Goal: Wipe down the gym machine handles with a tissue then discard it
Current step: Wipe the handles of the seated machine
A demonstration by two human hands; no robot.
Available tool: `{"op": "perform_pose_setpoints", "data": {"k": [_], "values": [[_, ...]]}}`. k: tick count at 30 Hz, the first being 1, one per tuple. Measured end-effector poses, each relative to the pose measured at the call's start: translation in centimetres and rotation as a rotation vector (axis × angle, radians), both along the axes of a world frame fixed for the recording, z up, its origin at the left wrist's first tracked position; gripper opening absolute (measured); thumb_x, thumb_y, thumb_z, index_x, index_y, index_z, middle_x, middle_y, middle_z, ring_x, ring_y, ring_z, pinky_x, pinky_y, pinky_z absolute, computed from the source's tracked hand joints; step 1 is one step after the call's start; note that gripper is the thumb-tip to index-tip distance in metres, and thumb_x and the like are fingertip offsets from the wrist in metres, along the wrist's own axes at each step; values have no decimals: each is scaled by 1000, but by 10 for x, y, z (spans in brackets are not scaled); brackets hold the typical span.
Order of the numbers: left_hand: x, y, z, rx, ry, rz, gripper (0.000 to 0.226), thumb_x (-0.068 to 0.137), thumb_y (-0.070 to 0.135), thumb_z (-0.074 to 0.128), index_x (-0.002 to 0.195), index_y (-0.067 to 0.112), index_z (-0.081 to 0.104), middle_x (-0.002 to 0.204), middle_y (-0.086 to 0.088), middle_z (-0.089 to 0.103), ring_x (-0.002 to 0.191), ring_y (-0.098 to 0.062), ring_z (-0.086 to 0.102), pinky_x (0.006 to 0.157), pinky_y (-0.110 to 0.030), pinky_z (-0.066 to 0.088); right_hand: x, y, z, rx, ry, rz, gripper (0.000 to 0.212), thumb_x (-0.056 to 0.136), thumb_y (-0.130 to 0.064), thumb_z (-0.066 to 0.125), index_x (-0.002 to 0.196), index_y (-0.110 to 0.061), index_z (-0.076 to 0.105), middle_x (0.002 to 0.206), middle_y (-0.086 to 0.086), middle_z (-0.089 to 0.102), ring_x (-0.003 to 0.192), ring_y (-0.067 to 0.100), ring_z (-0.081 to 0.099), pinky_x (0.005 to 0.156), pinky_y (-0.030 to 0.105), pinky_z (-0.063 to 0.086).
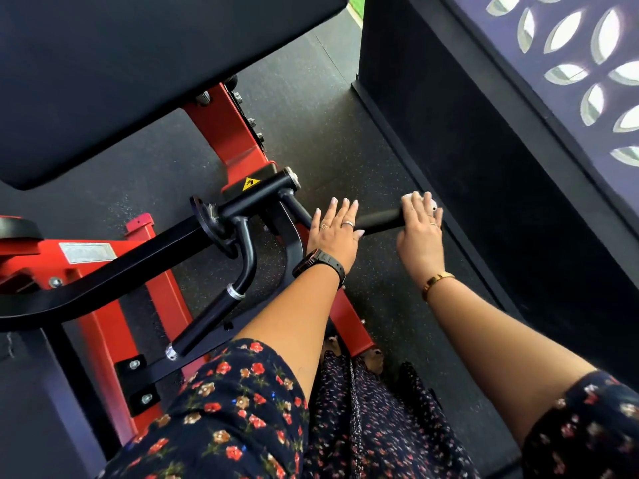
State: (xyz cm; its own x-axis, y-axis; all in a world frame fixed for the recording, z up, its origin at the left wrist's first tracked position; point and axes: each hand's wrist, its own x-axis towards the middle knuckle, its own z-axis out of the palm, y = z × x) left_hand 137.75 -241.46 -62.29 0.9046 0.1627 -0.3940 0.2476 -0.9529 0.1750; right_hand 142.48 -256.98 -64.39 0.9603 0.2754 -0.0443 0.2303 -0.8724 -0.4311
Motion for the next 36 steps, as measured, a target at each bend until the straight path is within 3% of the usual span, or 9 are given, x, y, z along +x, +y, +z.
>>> {"op": "perform_pose_setpoints", "data": {"k": [3,7,10,14,18,22,27,31,36], "values": [[-1,0,0,21,-8,-7,56,106,33,26,155,24,0,163,7,2,149,-14,-10,117,-37,-12,-20,29,4,95,4,147,61,83,12,53,142,-1,40,150,17,37,145,33,18,117,48,6],[-1,0,1,24,-5,7,55,106,23,22,155,24,-3,163,7,-3,148,-14,-13,117,-37,-13,-51,35,3,177,34,283,67,89,5,52,149,-6,26,156,8,18,144,19,4,118,39,2],[-1,4,3,26,11,-38,63,105,33,30,154,20,-7,163,2,-6,148,-19,-16,118,-37,-9,-52,11,-5,73,-12,345,80,82,15,55,151,-11,24,157,3,12,147,21,7,118,42,7],[-2,11,3,44,34,-67,71,103,40,34,154,16,-10,163,-3,-11,148,-22,-16,119,-36,-7,-49,1,-1,-17,-46,454,78,82,16,50,151,-8,22,159,8,14,147,22,6,119,42,7],[-4,12,6,65,57,-18,72,102,44,34,154,12,-5,163,-4,-8,148,-23,-16,119,-36,-7,-30,24,11,-36,-73,395,68,88,9,51,150,-6,27,156,11,26,147,24,11,119,39,2],[-4,10,5,109,68,-41,67,103,43,29,155,13,-3,163,-3,-7,148,-21,-16,119,-36,-7,-10,48,20,-75,35,357,55,92,-2,50,145,-6,35,151,10,36,147,25,15,119,42,1],[-6,8,2,124,52,-31,59,105,33,24,155,16,-5,163,-1,-9,148,-21,-17,120,-38,-8,-42,25,8,99,-44,453,67,83,10,57,145,-5,36,152,12,33,144,24,19,118,41,10],[-4,7,3,118,59,-23,61,105,36,24,155,16,-5,163,-1,-8,148,-21,-17,119,-39,-8,-45,6,1,40,-64,520,79,78,14,63,147,-10,35,154,8,30,144,21,18,117,44,15],[-5,7,5,128,59,-28,65,104,42,26,155,15,-4,163,-1,-7,148,-21,-17,118,-38,-9,-23,34,10,-2,-34,333,60,88,6,55,145,-5,37,150,13,38,145,28,21,118,41,6]]}}
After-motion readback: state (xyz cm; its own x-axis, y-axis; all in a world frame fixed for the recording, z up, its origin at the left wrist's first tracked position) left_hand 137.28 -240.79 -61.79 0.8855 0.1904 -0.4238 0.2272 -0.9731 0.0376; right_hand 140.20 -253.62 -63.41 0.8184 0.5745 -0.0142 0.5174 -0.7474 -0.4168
